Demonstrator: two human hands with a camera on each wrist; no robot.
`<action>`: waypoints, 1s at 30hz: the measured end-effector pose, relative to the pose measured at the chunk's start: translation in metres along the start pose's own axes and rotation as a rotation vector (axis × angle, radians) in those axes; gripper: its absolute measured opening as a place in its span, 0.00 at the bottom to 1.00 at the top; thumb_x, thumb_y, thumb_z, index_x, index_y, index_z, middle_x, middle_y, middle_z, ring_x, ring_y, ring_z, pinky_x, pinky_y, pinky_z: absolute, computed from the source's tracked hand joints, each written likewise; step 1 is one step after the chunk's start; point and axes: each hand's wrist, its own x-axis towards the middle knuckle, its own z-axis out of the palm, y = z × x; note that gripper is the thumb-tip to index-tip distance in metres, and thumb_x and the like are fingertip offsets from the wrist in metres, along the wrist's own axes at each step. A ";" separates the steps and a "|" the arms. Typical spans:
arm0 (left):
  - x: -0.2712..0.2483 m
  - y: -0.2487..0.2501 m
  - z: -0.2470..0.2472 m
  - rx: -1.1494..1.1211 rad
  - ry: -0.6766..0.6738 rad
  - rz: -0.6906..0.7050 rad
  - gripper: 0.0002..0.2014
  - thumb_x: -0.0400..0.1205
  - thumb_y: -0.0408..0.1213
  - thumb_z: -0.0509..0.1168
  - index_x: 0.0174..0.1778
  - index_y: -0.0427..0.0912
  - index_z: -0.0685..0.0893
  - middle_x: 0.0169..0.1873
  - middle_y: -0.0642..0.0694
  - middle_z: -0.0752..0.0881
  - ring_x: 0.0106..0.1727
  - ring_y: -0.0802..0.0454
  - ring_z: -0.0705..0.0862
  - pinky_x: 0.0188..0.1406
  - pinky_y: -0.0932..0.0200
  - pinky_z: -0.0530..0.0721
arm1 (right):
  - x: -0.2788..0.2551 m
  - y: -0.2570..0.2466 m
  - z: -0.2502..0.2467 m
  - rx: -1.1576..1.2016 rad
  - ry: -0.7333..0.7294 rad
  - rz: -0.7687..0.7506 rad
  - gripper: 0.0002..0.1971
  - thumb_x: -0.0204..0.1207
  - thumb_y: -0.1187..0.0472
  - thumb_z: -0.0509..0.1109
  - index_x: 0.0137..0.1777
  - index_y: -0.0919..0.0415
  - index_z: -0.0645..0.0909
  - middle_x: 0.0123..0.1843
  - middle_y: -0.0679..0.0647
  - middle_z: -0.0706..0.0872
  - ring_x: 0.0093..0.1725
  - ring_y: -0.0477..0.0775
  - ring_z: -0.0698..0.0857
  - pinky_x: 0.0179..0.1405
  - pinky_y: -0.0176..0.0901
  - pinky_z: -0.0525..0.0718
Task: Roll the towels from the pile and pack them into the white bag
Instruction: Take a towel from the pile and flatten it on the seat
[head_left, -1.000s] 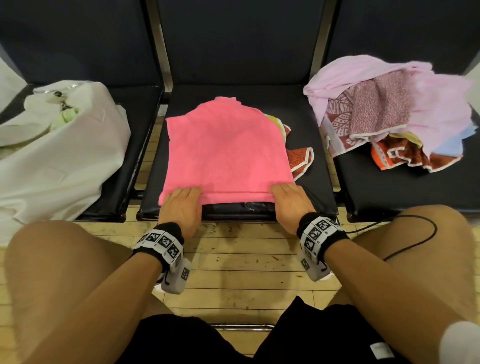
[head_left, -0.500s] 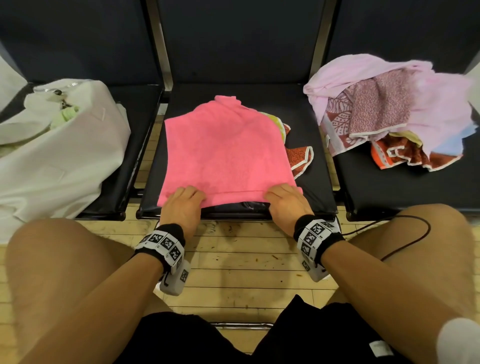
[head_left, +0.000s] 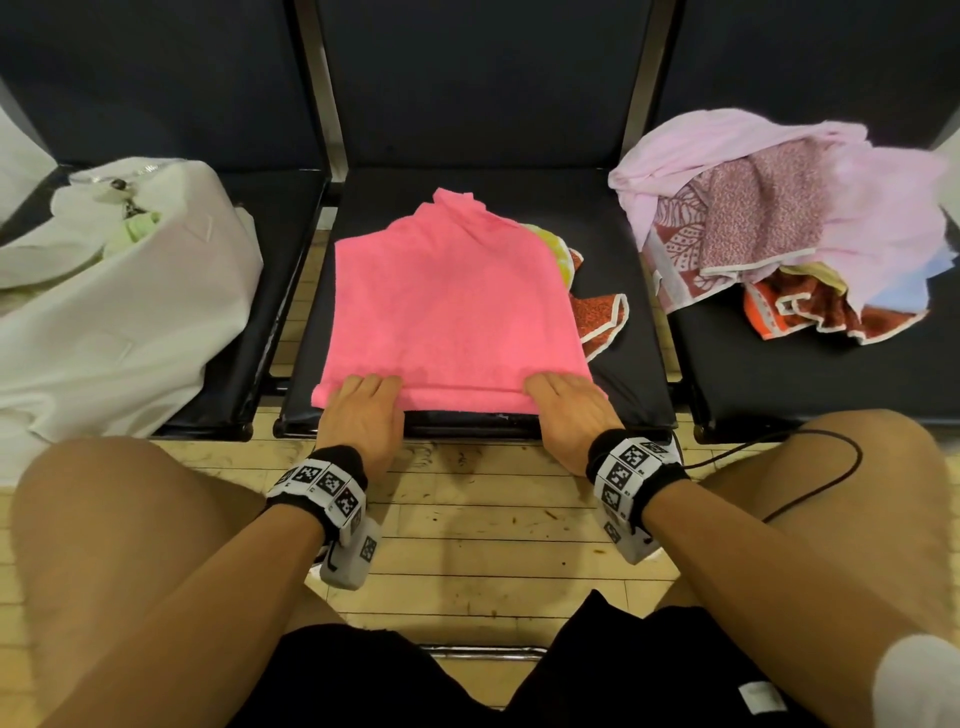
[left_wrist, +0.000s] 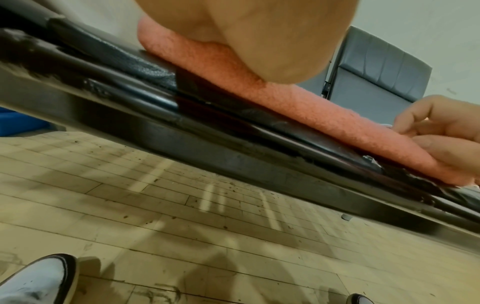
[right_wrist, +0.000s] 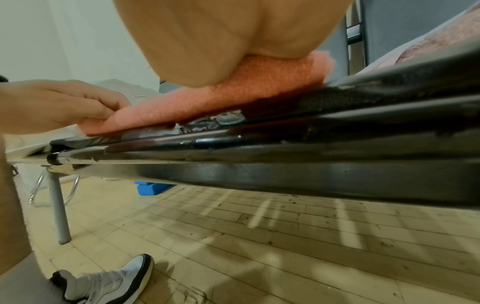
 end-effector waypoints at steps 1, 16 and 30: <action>0.001 0.000 -0.001 0.013 -0.002 -0.009 0.19 0.83 0.34 0.59 0.70 0.41 0.79 0.62 0.41 0.84 0.62 0.38 0.78 0.67 0.42 0.72 | 0.001 0.000 -0.001 0.011 -0.028 0.012 0.28 0.72 0.74 0.60 0.74 0.61 0.72 0.70 0.60 0.80 0.65 0.67 0.79 0.65 0.57 0.74; 0.002 -0.001 0.004 -0.033 0.152 0.090 0.16 0.70 0.17 0.68 0.50 0.37 0.87 0.46 0.40 0.85 0.45 0.37 0.81 0.42 0.43 0.83 | 0.000 0.011 0.015 -0.050 0.166 -0.103 0.12 0.65 0.64 0.70 0.49 0.62 0.89 0.49 0.55 0.88 0.49 0.62 0.85 0.50 0.55 0.86; -0.003 -0.001 0.003 -0.006 0.099 0.045 0.18 0.83 0.38 0.55 0.62 0.38 0.84 0.52 0.40 0.87 0.54 0.37 0.81 0.59 0.40 0.77 | 0.003 0.009 0.002 0.014 -0.045 0.031 0.27 0.77 0.71 0.60 0.77 0.60 0.72 0.75 0.58 0.78 0.72 0.65 0.76 0.74 0.53 0.69</action>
